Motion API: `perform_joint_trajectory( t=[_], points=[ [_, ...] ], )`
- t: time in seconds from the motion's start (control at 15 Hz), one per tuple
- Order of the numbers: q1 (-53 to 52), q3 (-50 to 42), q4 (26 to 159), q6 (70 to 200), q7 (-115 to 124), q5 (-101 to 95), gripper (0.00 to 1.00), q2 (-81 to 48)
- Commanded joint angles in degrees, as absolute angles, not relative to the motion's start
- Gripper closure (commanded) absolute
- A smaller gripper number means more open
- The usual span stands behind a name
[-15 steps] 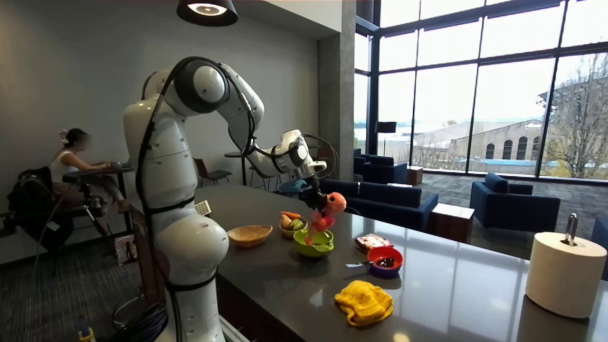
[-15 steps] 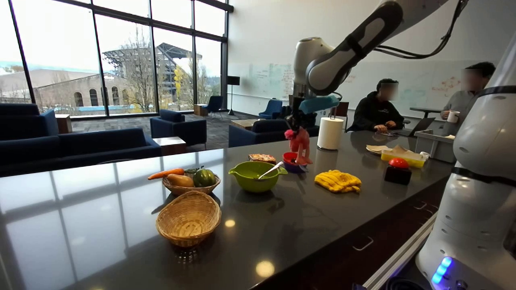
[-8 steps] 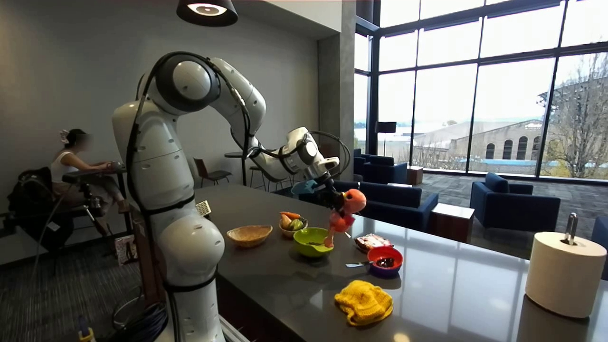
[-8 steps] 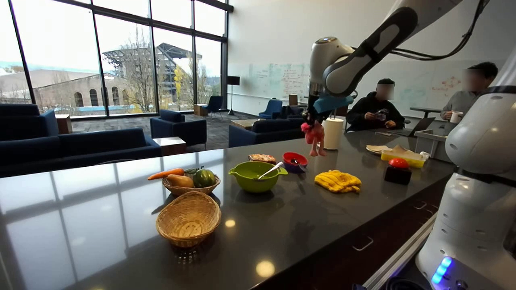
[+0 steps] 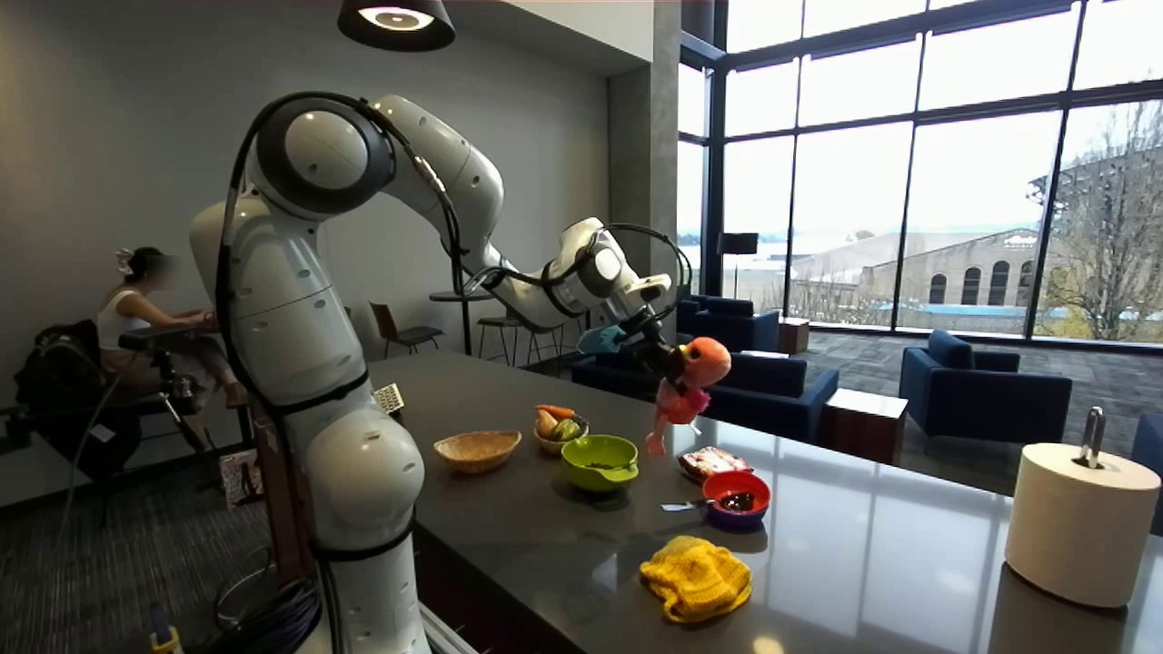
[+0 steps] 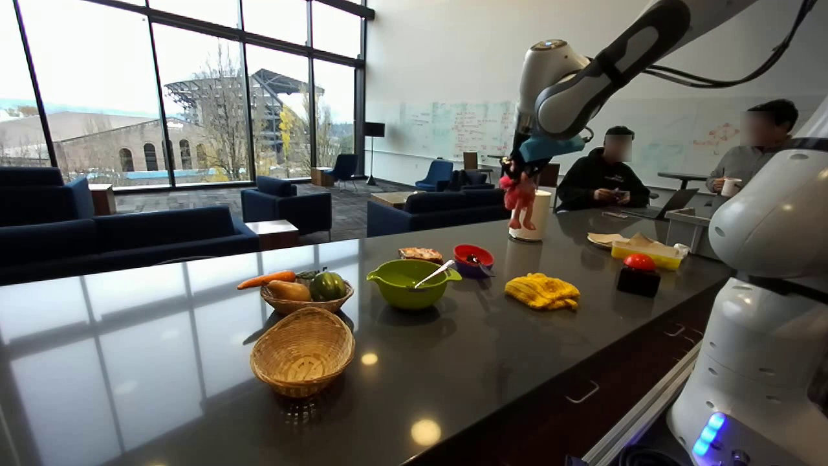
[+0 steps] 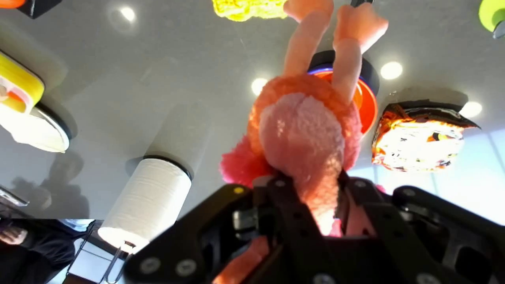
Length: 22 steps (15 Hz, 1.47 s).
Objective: Take the pink plush toy out of the woven basket
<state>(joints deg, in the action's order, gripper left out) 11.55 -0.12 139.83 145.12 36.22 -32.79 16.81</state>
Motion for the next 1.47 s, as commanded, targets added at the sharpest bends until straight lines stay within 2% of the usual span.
perform_joint_trajectory(
  t=[0.0, 0.2, 1.0, 1.4],
  points=[
    [12.25, -2.4, 137.97, 144.78, 30.56, -27.0, 0.94, 18.38],
    [12.06, -4.41, 135.38, 143.64, 24.94, -18.7, 0.94, 17.86],
    [15.72, -6.64, 124.58, 137.03, 21.69, -18.05, 0.94, 12.87],
    [15.09, -11.17, 120.1, 133.46, 13.95, -7.73, 0.94, 8.87]
  ],
)
